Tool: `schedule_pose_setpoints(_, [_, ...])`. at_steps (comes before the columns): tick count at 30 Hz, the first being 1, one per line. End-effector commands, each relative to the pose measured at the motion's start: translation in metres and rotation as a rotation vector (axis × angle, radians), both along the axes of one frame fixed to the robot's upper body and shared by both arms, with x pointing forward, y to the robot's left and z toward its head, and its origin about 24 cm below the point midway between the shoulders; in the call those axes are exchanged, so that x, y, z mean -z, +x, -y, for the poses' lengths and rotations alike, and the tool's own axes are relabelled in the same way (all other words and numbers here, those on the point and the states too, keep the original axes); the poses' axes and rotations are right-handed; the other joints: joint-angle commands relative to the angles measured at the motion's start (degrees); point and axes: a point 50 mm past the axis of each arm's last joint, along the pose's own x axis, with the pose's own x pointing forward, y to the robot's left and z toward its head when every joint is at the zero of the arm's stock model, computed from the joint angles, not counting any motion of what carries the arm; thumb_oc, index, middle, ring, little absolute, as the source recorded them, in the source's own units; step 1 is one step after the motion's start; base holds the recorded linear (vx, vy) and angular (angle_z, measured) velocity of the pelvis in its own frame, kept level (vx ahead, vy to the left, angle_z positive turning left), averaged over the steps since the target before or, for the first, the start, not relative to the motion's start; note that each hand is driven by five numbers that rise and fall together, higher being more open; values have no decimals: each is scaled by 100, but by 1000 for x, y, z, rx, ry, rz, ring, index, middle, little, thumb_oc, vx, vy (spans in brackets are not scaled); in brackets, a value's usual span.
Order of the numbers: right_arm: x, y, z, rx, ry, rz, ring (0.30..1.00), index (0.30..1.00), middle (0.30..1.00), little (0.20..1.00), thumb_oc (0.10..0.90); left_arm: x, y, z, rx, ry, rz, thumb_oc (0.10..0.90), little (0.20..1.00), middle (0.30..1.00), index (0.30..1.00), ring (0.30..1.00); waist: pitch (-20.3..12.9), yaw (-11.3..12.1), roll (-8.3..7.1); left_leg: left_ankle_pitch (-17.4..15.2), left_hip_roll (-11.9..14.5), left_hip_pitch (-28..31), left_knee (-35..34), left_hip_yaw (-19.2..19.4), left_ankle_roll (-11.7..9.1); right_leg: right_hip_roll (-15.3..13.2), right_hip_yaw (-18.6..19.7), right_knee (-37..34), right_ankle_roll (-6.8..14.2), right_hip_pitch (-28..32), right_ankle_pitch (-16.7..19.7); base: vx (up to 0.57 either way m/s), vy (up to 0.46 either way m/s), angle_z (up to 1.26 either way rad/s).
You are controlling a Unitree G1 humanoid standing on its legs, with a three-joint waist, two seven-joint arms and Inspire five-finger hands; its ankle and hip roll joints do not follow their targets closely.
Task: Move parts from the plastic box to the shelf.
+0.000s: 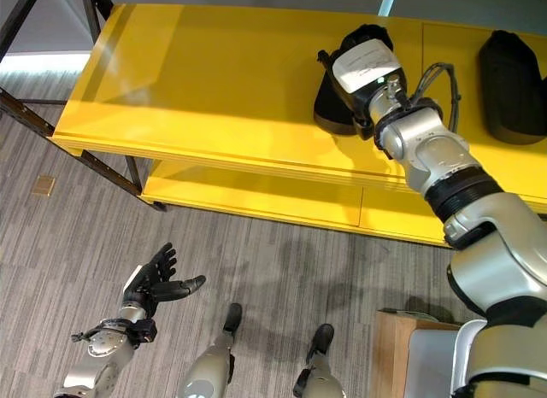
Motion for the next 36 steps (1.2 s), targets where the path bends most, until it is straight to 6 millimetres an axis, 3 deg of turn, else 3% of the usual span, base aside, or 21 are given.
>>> schedule_pose_setpoints(1, [-60, -12, -11, -43, -42, 168, 1000, 1000, 1000, 1000, 900, -28, 5, -11, 55, 75, 125, 900, 1000, 1000, 1000, 1000, -299, 43, -454, 104, 232, 330, -160, 197, 114, -495, 438, 420, 259, 62, -128, -20, -3, -8])
schedule_pose_setpoints(7, [-44, -15, -12, -82, -14, 123, 1000, 1000, 1000, 1000, 900, -24, 1, -14, 52, 83, 102, 900, 1000, 1000, 1000, 1000, -396, -49, -482, 50, 247, 471, -160, 276, 120, -467, 500, 351, 264, 157, -88, -14, 5, -6])
schedule_pose_setpoints(12, [-36, -23, -13, -161, 154, 134, 1000, 1000, 1000, 1000, 900, -22, 0, -16, 23, 73, 101, 900, 1000, 1000, 1000, 1000, -449, -163, -485, 21, 272, 574, -160, 353, 125, -445, 563, 289, 263, 220, -53, -11, 2, -8])
schedule_pose_setpoints(15, [-20, -33, -16, -261, 397, 153, 1000, 1000, 1000, 1000, 900, -24, -1, -20, -22, 73, 107, 900, 1000, 1000, 1000, 1000, -527, -270, -504, -16, 297, 643, -160, 416, 123, -406, 633, 200, 267, 265, -5, -11, -3, -7])
schedule_pose_setpoints(18, [-8, -39, -19, -312, 508, 143, 1000, 1000, 1000, 1000, 900, -26, -1, -20, -41, 62, 121, 900, 1000, 1000, 1000, 1000, -575, -326, -501, -26, 311, 669, -160, 446, 115, -397, 649, 150, 269, 299, 23, -5, 0, -11])
schedule_pose_setpoints(19, [9, -45, -21, -374, 688, 133, 1000, 1000, 1000, 1000, 900, -29, -1, -19, -62, 51, 140, 900, 1000, 1000, 1000, 1000, -612, -398, -480, -34, 324, 702, -160, 476, 117, -389, 657, 121, 272, 335, 37, 5, 2, -18])
schedule_pose_setpoints(21, [20, -50, -21, -393, 769, 119, 1000, 1000, 1000, 1000, 900, -31, -1, -19, -66, 48, 151, 900, 1000, 1000, 1000, 1000, -646, -410, -500, -50, 331, 731, -160, 483, 121, -381, 664, 104, 274, 365, 40, 18, 2, -10])
schedule_pose_setpoints(22, [39, -60, -25, -452, 910, 72, 1000, 1000, 1000, 1000, 900, -38, 0, -17, -64, 39, 184, 900, 1000, 1000, 1000, 1000, -682, -478, -490, -65, 333, 765, -160, 507, 126, -378, 681, 97, 279, 387, 41, 0, 0, 0])
schedule_pose_setpoints(23, [40, -61, -24, -450, 912, 71, 1000, 1000, 1000, 1000, 900, -38, -1, -17, -62, 41, 181, 900, 1000, 1000, 1000, 1000, -691, -469, -500, -66, 333, 769, -160, 505, 126, -377, 678, 93, 279, 394, 41, 0, 0, 0])
schedule_pose_setpoints(24, [62, -74, -27, -505, 1081, 27, 1000, 1000, 1000, 1000, 900, -50, 0, -15, -49, 49, 236, 900, 1000, 1000, 1000, 1000, -724, -552, -488, -85, 343, 814, -160, 533, 122, -379, 685, 77, 291, 436, 45, 0, 0, 0])
schedule_pose_setpoints(32, [115, -119, -31, -617, 1502, -131, 1000, 1000, 1000, 1000, 900, -93, 2, -13, -10, 96, 426, 900, 1000, 1000, 1000, 1000, -871, -748, -494, -184, 356, 1032, -160, 624, 133, -371, 747, 80, 316, 569, -12, 42, 13, -5])
schedule_pose_setpoints(36, [131, -136, -27, -610, 1571, -176, 1000, 1000, 1000, 1000, 900, -115, 5, -11, -4, 125, 535, 900, 1000, 1000, 1000, 1000, -932, -862, -494, -267, 364, 1173, -160, 709, 146, -370, 826, 102, 326, 609, -47, 64, 14, -7])
